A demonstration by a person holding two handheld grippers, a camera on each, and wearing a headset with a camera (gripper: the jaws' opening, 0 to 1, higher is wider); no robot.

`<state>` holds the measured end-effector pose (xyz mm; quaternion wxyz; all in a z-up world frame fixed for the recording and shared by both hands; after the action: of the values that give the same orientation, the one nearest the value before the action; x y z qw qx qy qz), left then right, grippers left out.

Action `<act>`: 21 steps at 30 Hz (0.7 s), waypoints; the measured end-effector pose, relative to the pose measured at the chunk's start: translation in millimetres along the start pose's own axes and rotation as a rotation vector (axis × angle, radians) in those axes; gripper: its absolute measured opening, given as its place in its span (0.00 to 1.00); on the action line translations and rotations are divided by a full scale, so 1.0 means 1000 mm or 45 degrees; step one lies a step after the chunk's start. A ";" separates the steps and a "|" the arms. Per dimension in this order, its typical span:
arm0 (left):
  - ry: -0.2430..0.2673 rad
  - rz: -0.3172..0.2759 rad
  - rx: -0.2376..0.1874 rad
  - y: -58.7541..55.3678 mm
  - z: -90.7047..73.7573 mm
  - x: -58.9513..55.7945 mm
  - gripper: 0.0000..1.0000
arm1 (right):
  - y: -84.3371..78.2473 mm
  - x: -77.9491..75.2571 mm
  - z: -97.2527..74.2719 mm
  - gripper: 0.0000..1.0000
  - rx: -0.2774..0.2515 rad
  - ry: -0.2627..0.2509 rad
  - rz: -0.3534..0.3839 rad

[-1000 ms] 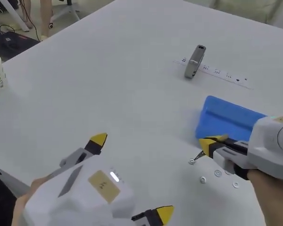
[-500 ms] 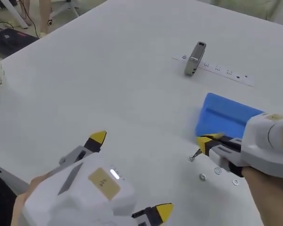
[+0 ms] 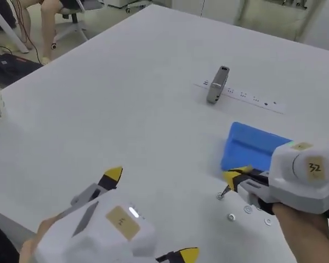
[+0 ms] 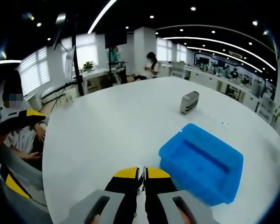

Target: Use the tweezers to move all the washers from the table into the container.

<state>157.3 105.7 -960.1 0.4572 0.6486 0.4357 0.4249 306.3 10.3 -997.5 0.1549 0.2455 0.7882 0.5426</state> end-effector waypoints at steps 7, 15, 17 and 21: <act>-0.013 -0.017 -0.008 0.001 0.000 -0.001 0.99 | 0.014 -0.004 -0.011 0.00 -0.033 -0.016 0.033; -0.003 -0.006 -0.013 0.001 -0.001 0.000 0.99 | 0.025 -0.011 -0.024 0.01 -0.052 -0.034 0.086; -0.007 0.002 -0.016 0.002 -0.001 -0.001 0.99 | 0.029 -0.012 -0.027 0.01 -0.054 -0.032 0.085; -0.019 0.015 -0.026 0.004 -0.002 -0.003 0.99 | 0.040 -0.013 -0.030 0.01 -0.062 -0.034 0.051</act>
<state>155.5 102.5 -956.5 0.4644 0.6499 0.4239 0.4270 310.5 -9.0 -949.3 0.1605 0.2648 0.7674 0.5614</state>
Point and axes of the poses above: the centre of the closed fingertips' face, and the gripper's own axes: z roughly forward along the fingers, x roughly to its left, y roughly out of its top, the point moved 3 cm from there along -z, roughly backward along the fingers, and after that the axes turned 15 degrees about -x, right-handed, at the moved point
